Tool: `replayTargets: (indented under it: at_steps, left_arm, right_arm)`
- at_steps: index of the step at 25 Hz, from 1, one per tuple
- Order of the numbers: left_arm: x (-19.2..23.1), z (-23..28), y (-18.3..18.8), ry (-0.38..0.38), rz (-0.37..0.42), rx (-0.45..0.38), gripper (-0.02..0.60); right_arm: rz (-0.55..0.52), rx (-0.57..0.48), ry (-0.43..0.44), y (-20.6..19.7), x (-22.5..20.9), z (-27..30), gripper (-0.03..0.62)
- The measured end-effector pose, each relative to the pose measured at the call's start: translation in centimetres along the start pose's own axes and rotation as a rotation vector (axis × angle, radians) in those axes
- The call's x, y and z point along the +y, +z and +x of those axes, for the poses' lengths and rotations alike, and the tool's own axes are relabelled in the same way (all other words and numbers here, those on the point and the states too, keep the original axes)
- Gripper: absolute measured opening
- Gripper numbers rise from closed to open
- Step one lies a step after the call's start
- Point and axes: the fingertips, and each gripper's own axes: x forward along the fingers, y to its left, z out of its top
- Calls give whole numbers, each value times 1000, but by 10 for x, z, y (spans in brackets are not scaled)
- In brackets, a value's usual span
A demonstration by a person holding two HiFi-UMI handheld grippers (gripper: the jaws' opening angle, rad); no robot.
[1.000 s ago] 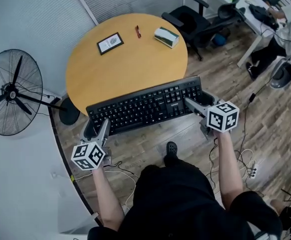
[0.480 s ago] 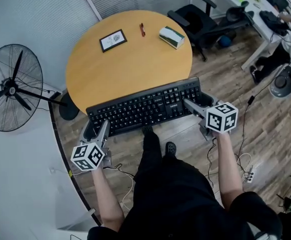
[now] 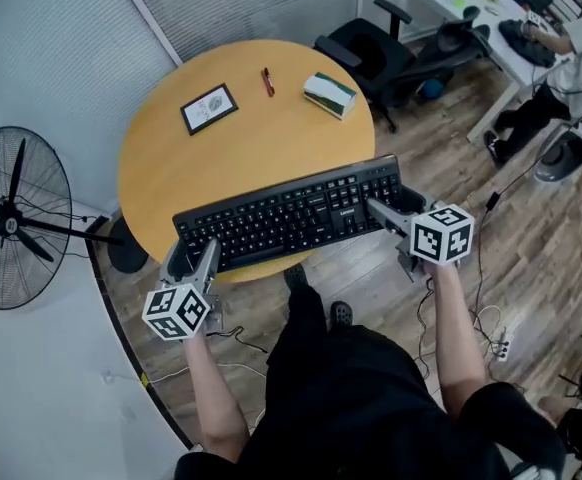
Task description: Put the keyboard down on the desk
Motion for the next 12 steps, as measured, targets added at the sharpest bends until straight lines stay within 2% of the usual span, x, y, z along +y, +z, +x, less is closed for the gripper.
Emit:
replayTargets:
  at_steps: [6, 12]
  left_arm:
    - [52, 63, 45, -53, 4, -7, 310]
    - [62, 83, 43, -81, 16, -9, 310]
  right_arm:
    - [10, -10, -45, 46, -3, 62, 314]
    - [15, -29, -69, 42, -10, 74, 314]
